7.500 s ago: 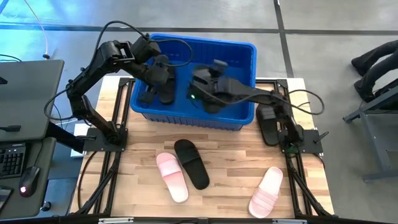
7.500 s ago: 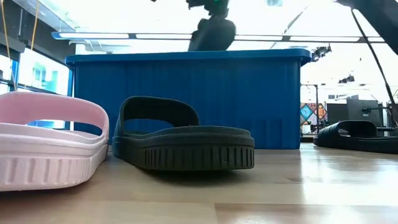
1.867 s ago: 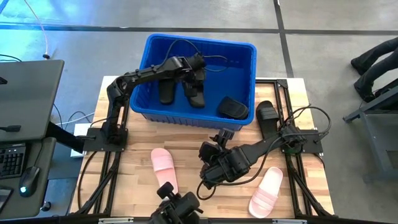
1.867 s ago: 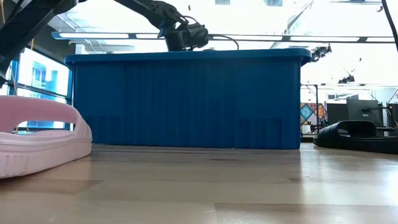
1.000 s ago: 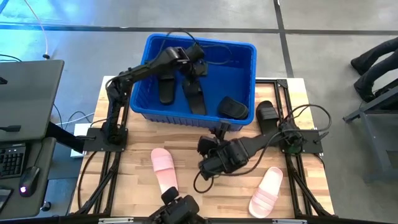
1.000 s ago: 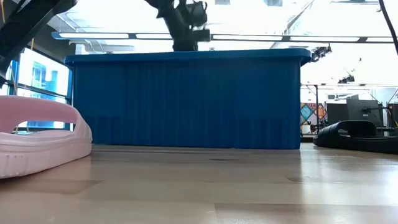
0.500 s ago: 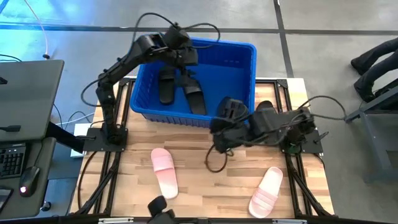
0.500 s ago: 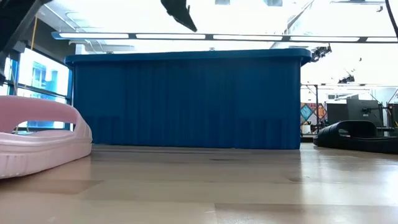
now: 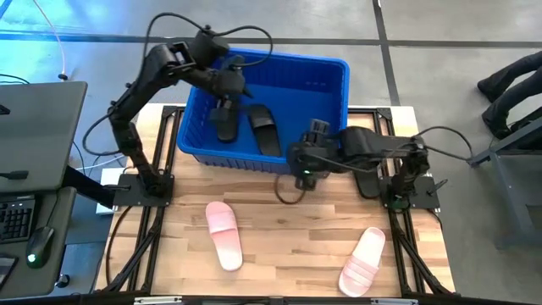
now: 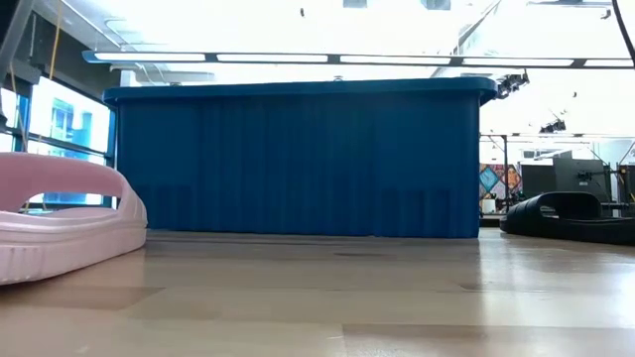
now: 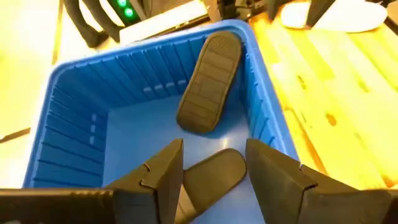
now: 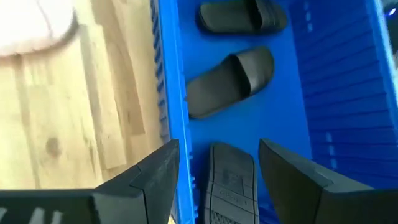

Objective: Pick and place slides into bin
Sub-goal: Adjust the black slide in the blue bin

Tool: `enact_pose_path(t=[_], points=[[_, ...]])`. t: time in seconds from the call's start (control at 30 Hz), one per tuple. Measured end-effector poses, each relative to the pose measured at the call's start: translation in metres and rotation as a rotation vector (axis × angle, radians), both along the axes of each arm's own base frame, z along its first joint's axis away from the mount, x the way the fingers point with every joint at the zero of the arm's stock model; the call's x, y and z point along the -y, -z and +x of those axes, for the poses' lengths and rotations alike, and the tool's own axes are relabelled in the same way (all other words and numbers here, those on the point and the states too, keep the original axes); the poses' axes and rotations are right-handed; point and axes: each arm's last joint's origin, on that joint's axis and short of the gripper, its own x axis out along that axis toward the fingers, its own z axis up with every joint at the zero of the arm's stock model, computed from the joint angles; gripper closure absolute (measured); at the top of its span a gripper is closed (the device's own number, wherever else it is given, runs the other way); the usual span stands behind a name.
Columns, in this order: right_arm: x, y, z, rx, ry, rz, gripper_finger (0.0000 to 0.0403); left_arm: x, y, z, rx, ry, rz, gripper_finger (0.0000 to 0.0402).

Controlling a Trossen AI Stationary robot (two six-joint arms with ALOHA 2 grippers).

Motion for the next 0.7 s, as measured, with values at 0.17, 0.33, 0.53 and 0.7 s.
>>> enact_pose_path(t=[0.17, 0.33, 0.53, 0.7], points=[[0.017, 0.016, 0.018, -0.053, 0.057, -0.055, 0.0194, 0.016, -0.012, -0.021, 0.003, 0.003, 0.007, 0.0246], [0.028, 0.016, 0.017, -0.054, 0.074, 0.002, 0.0194, 0.031, -0.020, -0.043, -0.020, -0.006, 0.011, 0.0254], [0.016, -0.012, -0.012, 0.037, 0.026, 0.087, 0.0194, 0.043, -0.028, -0.060, -0.011, 0.006, 0.042, 0.0262], [0.007, -0.063, -0.081, 0.249, 0.013, 0.152, 0.0194, 0.045, -0.030, -0.064, -0.022, 0.014, 0.096, 0.0263]])
